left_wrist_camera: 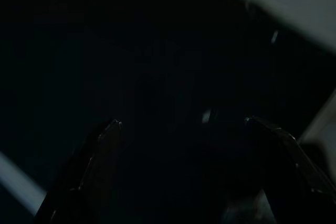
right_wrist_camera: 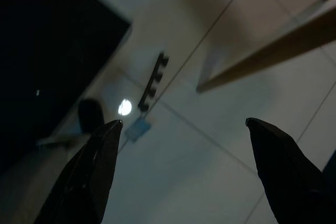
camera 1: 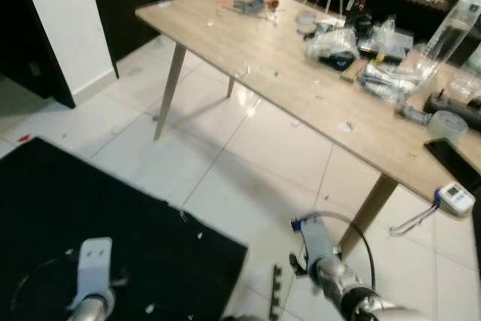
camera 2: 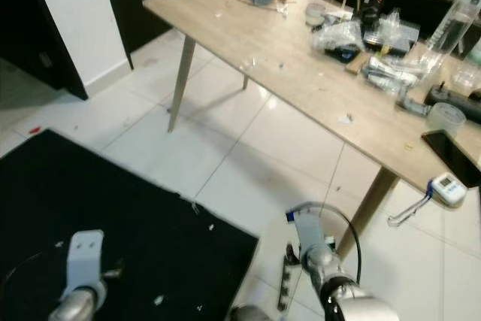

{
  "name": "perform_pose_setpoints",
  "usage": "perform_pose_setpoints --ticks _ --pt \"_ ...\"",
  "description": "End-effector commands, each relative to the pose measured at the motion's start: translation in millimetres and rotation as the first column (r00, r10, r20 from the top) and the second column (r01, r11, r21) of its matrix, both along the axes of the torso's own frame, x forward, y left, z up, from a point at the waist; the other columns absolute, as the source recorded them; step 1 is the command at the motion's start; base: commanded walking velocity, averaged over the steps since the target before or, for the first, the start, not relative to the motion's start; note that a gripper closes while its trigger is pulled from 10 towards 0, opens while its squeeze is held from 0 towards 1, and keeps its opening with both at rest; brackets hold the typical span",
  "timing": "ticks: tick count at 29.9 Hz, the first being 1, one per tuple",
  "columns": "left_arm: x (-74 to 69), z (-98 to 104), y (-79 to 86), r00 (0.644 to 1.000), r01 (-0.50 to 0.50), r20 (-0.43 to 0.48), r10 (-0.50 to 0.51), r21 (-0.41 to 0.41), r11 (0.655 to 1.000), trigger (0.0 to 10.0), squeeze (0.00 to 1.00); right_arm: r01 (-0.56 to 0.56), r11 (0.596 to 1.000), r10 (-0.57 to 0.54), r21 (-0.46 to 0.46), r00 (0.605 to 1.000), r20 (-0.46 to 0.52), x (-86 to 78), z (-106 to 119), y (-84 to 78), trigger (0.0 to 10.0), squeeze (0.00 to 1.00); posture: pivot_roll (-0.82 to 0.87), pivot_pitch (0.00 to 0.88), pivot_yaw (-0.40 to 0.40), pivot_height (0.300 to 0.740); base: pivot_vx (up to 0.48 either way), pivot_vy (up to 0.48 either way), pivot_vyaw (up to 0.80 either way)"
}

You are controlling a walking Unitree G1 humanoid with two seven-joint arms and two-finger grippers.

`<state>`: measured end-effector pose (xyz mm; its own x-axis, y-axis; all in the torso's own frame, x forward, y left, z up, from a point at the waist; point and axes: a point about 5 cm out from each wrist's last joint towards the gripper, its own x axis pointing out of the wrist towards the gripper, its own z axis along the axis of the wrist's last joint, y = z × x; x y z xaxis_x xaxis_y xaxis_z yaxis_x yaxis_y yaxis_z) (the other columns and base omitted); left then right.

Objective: Picking trash to rubbish bin

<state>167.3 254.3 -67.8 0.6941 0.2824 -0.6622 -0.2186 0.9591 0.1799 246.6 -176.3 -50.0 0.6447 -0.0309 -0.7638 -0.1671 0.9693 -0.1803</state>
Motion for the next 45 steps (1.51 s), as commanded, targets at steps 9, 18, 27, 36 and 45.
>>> perform_pose_setpoints --ticks 9,18,27,36,45 --pt "-54.7 -28 -11.1 0.974 -0.059 -0.220 0.050 -0.035 0.998 10.0 0.00 -0.067 0.997 0.060 -0.047 0.989 -0.136 -37.6 -23 -6.0 10.0 0.00 0.09 0.036 -0.050 0.740 0.000 0.000 -0.53" --pt "-70.0 -36 -20.3 0.957 -0.064 -0.288 0.041 -0.070 0.996 10.0 0.00 -0.103 0.992 0.089 -0.071 0.980 -0.180 -49.5 -29 -10.4 10.0 0.00 0.10 0.026 -0.054 0.740 0.059 0.000 0.00" --pt "-70.8 -38 -29.8 0.953 -0.041 -0.302 0.012 -0.089 0.995 10.0 0.00 -0.120 0.989 0.103 -0.088 0.977 -0.185 -50.9 -30 -11.8 10.0 0.00 0.09 0.023 -0.056 0.740 0.278 0.000 0.00" --pt "-72.8 -40 -34.7 0.951 -0.035 -0.308 0.002 -0.103 0.994 10.0 0.00 -0.137 0.984 0.114 -0.114 0.975 -0.190 -53.0 -30 -14.3 10.0 0.00 0.10 0.028 -0.062 0.740 0.296 0.000 0.00" --pt "-78.8 -42 -38.0 0.945 -0.016 -0.327 -0.021 -0.111 0.994 10.0 0.00 -0.132 0.983 0.107 -0.128 0.976 -0.190 -55.5 -31 -16.3 10.0 0.00 0.10 0.036 -0.057 0.740 0.302 0.000 0.00"
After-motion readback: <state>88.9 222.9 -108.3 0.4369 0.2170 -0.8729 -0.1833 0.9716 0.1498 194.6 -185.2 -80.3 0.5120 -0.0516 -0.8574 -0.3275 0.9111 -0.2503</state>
